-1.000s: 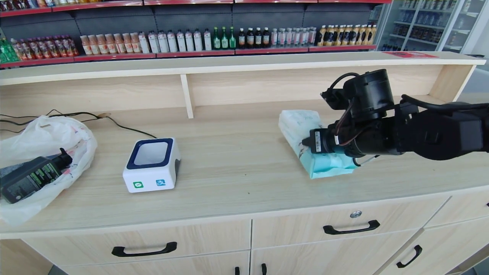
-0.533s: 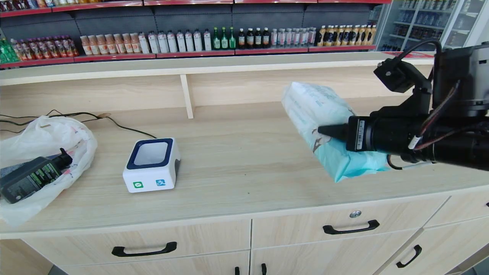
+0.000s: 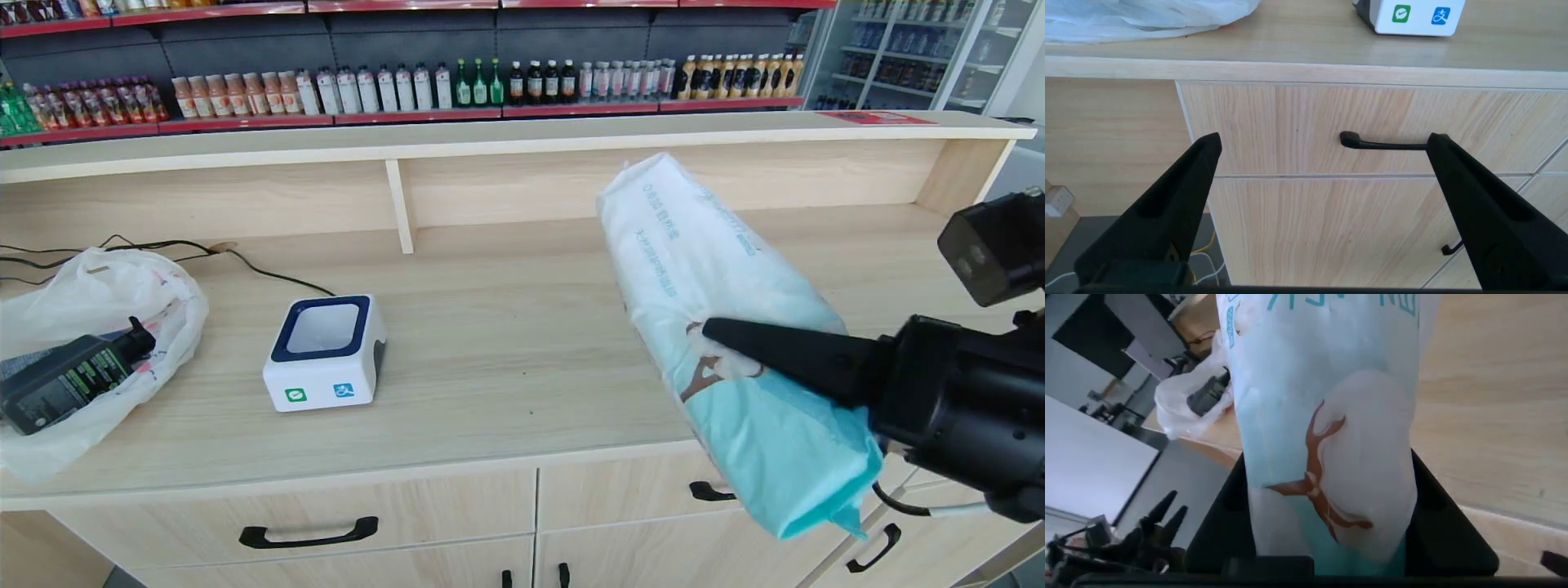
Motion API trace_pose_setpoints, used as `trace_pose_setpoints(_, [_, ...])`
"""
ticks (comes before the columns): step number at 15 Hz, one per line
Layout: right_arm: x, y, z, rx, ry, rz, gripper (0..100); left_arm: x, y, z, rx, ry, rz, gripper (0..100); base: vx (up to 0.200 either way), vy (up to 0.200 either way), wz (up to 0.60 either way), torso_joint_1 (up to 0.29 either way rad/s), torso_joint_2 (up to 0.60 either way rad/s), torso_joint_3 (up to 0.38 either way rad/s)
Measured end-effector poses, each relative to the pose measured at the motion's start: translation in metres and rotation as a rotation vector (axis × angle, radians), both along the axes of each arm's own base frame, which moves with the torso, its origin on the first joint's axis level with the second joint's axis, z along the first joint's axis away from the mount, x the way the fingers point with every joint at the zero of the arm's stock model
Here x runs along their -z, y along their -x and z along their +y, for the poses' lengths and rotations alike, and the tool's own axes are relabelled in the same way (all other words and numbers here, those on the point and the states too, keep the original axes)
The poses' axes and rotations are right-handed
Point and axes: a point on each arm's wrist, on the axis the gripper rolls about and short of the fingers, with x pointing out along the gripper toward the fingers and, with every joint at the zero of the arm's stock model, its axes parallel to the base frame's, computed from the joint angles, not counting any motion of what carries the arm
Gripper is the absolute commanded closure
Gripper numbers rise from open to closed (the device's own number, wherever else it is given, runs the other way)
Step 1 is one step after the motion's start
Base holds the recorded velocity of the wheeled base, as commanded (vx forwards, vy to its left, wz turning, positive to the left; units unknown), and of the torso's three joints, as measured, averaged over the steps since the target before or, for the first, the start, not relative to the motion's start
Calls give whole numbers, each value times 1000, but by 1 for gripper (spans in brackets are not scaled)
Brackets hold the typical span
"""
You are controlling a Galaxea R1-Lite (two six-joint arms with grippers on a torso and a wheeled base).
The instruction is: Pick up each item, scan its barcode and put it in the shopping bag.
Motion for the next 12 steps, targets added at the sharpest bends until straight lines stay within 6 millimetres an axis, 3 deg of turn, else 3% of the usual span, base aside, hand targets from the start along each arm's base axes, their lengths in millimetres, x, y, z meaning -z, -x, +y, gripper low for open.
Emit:
trace_pose_setpoints(6, [-9, 17, 3, -202, -406, 444, 100, 0, 0, 0, 0, 0, 0, 0, 0, 0, 0, 0, 0, 0])
trace_pose_setpoints(9, [-6, 27, -1, -391, -473, 664, 100, 0, 0, 0, 0, 0, 0, 0, 0, 0, 0, 0, 0, 0])
trace_pose_setpoints(12, [1, 32, -4, -477, -512, 777, 100, 0, 0, 0, 0, 0, 0, 0, 0, 0, 0, 0, 0, 0])
